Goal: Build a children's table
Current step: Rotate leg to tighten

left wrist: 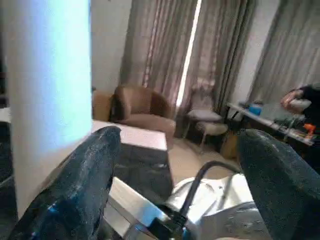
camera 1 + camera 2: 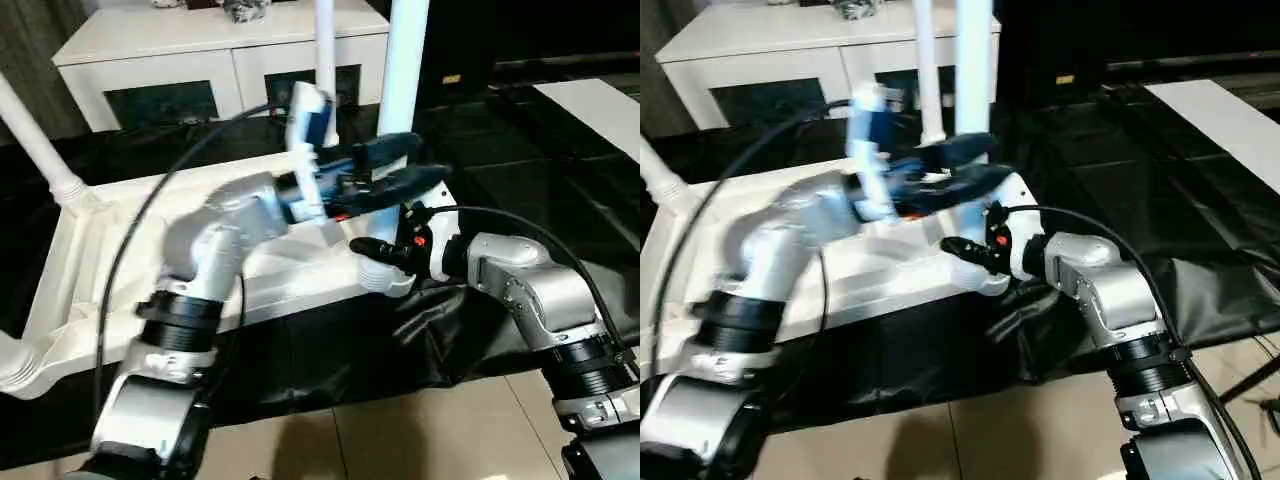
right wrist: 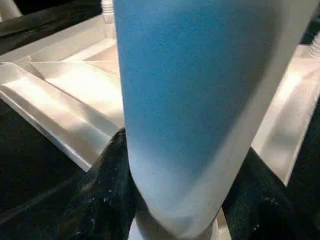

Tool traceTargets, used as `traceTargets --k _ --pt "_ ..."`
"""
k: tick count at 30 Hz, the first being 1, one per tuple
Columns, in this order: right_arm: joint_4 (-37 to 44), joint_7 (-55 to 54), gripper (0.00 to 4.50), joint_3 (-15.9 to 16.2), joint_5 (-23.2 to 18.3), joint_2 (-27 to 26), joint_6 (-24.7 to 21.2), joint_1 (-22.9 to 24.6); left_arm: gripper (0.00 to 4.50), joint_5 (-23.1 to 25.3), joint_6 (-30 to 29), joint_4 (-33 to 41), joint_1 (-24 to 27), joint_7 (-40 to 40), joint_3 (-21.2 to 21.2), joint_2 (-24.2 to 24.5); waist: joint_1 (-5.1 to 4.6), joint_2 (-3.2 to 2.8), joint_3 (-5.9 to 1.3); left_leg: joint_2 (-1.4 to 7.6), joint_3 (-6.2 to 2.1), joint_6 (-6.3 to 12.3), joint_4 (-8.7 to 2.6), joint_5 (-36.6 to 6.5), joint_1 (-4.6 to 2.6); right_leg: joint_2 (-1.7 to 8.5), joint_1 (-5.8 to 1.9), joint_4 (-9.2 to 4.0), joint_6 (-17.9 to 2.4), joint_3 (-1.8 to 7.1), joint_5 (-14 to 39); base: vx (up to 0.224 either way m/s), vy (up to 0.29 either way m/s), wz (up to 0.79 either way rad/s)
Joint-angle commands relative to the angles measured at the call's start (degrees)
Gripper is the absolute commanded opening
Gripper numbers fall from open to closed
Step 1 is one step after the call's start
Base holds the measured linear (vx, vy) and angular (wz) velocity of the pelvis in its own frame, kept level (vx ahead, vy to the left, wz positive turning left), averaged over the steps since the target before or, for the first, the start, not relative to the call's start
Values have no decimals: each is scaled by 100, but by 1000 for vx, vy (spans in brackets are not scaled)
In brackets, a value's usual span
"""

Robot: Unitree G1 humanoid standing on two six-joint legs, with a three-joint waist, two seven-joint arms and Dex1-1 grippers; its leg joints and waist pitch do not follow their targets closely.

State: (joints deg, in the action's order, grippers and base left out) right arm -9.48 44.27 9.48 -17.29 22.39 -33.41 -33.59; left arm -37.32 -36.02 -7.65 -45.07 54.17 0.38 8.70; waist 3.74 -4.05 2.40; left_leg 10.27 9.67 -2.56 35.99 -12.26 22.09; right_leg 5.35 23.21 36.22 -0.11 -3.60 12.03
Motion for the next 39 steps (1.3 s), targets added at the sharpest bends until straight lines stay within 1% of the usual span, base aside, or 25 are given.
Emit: traceTargets --k 1,2,3,7,8,9,10,11,12,14,15,18,19,20,21,22,23,26,28,30,31,32,35,38,39 --pt "145 63 184 -35 -31 15 -44 -114 448 -81 -44 -61 -31 -85 201 74 20 74 -412 206 -47 689 -344 167 -85 243 -363 -285 -1830 208 -555 0 0 0" --pt "160 73 184 -26 -37 1 -37 -114 448 -35 28 -209 -102 -181 258 80 24 68 -413 206 -46 671 -344 174 -88 244 -364 -286 -1821 211 -579 0 0 0" --pt "160 73 184 -26 -37 1 -37 -114 448 -35 28 -209 -102 -181 258 80 27 63 -410 202 -46 657 -344 171 -86 238 -362 -290 -1802 210 -587 0 0 0" --pt "203 45 184 -16 -28 -49 -42 -110 450 -86 35 -379 -220 -335 423 28 37 74 -420 190 -44 604 -340 167 -77 250 -380 -284 -1781 214 -646 0 0 0" --pt "207 22 184 -26 -23 -69 -38 -112 450 -140 38 -424 -251 -369 492 5 39 57 -416 193 -52 592 -346 145 -71 256 -385 -284 -1780 210 -628 0 0 0" --pt "211 8 184 -33 -18 -78 -32 -112 450 -170 46 -469 -278 -410 546 -11 30 68 -419 189 -45 579 -341 129 -74 251 -383 -289 -1777 213 -637 0 0 0" --pt "214 -10 184 -46 -15 -87 -21 -114 450 -222 44 -491 -288 -397 589 -10 33 49 -418 188 -51 569 -342 123 -74 253 -384 -286 -1777 211 -636 0 0 0" --pt "213 -32 184 -65 -15 -95 -10 -120 450 -254 42 -507 -294 -383 616 -9 28 61 -422 185 -48 565 -343 120 -76 250 -389 -289 -1773 211 -644 0 0 0" --pt "207 -64 184 -98 -14 -101 10 -128 450 -353 8 -533 -302 -399 710 -21 31 50 -426 188 -53 567 -340 153 -75 253 -390 -279 -1785 210 -700 0 0 0" --pt "176 -148 184 -176 -7 -118 58 -151 450 -572 -61 -530 -293 -331 855 -27 31 50 -428 184 -48 567 -335 186 -74 251 -383 -272 -1816 208 -774 0 0 0" --pt "135 -224 184 -267 -30 -150 100 -178 450 -686 -122 -485 -265 -252 901 -9 27 56 -429 179 -48 574 -334 189 -69 247 -388 -272 -1823 206 -796 0 0 0" --pt "94 -301 184 -449 -102 -199 148 -225 450 -795 -294 -268 -123 19 822 113 15 45 -427 185 -49 574 -343 124 -82 246 -379 -275 -1818 204 -716 0 0 0" --pt "120 -269 184 -465 -118 -191 170 -214 450 -693 -272 -238 -78 42 741 155 12 53 -421 183 -48 572 -348 106 -80 243 -387 -278 -1810 203 -671 0 0 0" --pt "126 -267 184 -470 -120 -192 176 -211 450 -674 -264 -239 -72 47 728 163 7 45 -415 188 -47 567 -351 101 -74 242 -384 -281 -1794 203 -641 0 0 0" --pt "169 -270 184 -506 -137 -206 216 -176 450 -575 -217 -263 -42 58 668 201 5 50 -413 186 -45 562 -351 95 -76 243 -386 -284 -1789 203 -630 0 0 0" --pt "171 -274 184 -510 -138 -208 221 -173 450 -574 -216 -265 -41 57 668 203 6 43 -416 189 -44 563 -349 87 -83 245 -379 -289 -1772 205 -612 0 0 0" --pt "187 -413 184 -621 -152 -272 317 -142 450 -601 -222 -293 -29 66 679 246 13 22 -423 191 -49 555 -344 123 -88 248 -378 -279 -1765 206 -643 0 0 0" --pt "220 -477 184 -715 -194 -314 372 -121 450 -582 -210 -310 -38 27 662 287 5 39 -427 181 -46 544 -345 161 -87 243 -381 -274 -1775 205 -724 0 0 0" --pt "284 -415 184 -691 -214 -307 355 -102 450 -513 -156 -338 -66 -39 634 270 1 31 -425 183 -50 560 -343 169 -84 237 -385 -275 -1770 202 -762 0 0 0" --pt "593 -147 184 -479 -255 -286 238 15 450 -225 133 -519 -196 -321 557 131 7 29 -421 186 -49 574 -343 115 -87 234 -390 -290 -1737 203 -740 0 0 0" --pt "638 -114 184 -438 -255 -283 221 34 450 -194 168 -546 -216 -356 551 106 2 34 -421 182 -55 591 -337 123 -79 231 -401 -284 -1721 205 -766 0 0 0" --pt "711 -66 184 -358 -242 -280 203 70 450 -159 213 -589 -252 -414 548 57 9 40 -422 186 -62 606 -342 144 -71 251 -414 -286 -1699 207 -786 0 0 0" --pt "821 -38 184 -127 -180 -308 142 149 450 -111 305 -613 -318 -475 485 -51 14 36 -428 196 -66 586 -343 154 -73 259 -401 -282 -1736 206 -779 0 0 0" --pt "834 -17 184 56 -92 -328 109 188 450 -39 401 -598 -335 -540 411 -165 4 47 -420 194 -58 549 -349 74 -71 260 -403 -293 -1741 212 -702 0 0 0" --pt "831 -9 184 78 -70 -328 102 193 432 -47 402 -605 -343 -557 419 -186 4 42 -422 193 -62 533 -351 80 -72 255 -403 -289 -1747 209 -705 0 0 0"
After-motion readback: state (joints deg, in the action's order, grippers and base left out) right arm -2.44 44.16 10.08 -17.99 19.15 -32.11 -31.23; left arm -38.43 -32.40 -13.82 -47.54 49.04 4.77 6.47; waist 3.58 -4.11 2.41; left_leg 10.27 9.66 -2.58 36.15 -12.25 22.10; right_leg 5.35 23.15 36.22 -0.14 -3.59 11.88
